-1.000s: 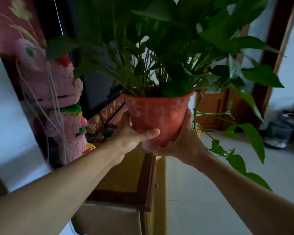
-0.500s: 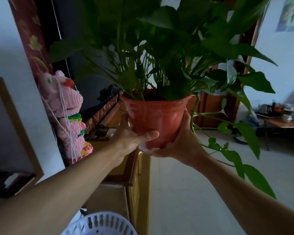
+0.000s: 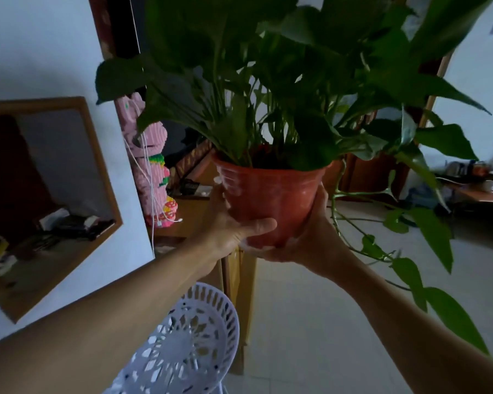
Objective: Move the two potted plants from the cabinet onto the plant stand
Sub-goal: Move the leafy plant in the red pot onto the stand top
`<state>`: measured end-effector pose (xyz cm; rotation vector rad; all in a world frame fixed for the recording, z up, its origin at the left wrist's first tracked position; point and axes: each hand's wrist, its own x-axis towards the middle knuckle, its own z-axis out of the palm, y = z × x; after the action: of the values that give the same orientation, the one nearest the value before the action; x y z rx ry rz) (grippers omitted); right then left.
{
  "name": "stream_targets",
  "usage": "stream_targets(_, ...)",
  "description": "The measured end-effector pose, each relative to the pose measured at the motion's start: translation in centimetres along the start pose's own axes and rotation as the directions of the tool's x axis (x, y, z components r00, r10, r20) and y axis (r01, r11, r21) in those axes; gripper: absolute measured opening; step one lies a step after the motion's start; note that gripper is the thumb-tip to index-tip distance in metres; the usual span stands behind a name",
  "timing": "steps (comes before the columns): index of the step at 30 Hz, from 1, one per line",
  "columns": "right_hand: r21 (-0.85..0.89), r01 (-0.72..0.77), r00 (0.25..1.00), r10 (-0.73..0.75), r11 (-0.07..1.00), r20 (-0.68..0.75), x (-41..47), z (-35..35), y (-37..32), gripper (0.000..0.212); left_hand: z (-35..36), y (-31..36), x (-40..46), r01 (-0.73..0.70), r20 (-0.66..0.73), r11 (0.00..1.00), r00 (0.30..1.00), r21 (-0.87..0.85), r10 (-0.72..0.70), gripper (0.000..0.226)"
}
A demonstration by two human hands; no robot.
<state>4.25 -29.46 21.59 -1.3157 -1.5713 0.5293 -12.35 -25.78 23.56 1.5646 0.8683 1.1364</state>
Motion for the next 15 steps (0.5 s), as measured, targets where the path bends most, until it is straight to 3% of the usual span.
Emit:
stream_targets(8, -0.055, -0.140, 0.985, 0.134, 0.989, -0.108, -4.8, 5.3, -0.5, 0.138, -3.5, -2.5, -4.0, -0.042, 0.083, 0.999, 0.996, 0.018, 0.041, 0.075)
stream_targets(12, -0.044, -0.173, 0.975, 0.165, 0.984, -0.148, -7.3, 9.3, 0.1, 0.134, -6.3, -4.8, -5.9, -0.039, 0.140, 0.997, 0.990, 0.071, 0.029, 0.110)
stream_targets(15, -0.046, -0.181, 0.968, 0.170, 0.982, -0.183, -9.2, 12.2, 1.3, 0.129, -7.9, -7.1, -7.3, -0.043, 0.169, 0.993, 0.985, 0.107, 0.024, 0.119)
